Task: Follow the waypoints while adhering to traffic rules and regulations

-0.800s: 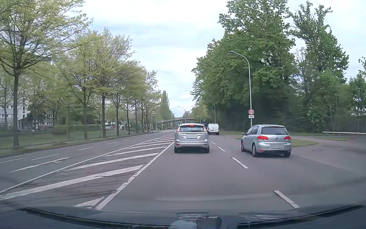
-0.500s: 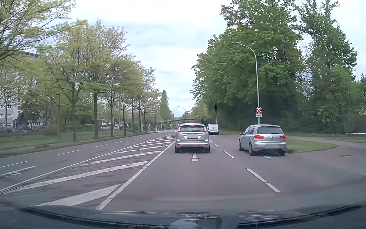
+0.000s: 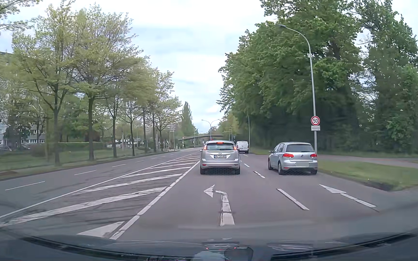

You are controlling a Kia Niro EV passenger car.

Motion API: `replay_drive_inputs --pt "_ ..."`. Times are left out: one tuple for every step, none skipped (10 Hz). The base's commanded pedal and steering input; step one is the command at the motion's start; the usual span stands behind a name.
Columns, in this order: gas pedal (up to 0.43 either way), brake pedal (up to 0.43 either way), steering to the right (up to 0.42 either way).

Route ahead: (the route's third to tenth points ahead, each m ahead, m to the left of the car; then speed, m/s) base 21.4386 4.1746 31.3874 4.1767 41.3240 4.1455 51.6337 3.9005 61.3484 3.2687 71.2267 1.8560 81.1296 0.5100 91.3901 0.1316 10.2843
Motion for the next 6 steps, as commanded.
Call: replay_drive_inputs --pt "0.000 0.000 0.000" --pt "0.000 0.000 0.000" --pt "0.000 0.000 0.000" --pt "0.000 0.000 0.000" --pt "0.000 0.000 0.000" --pt "0.000 0.000 0.000"
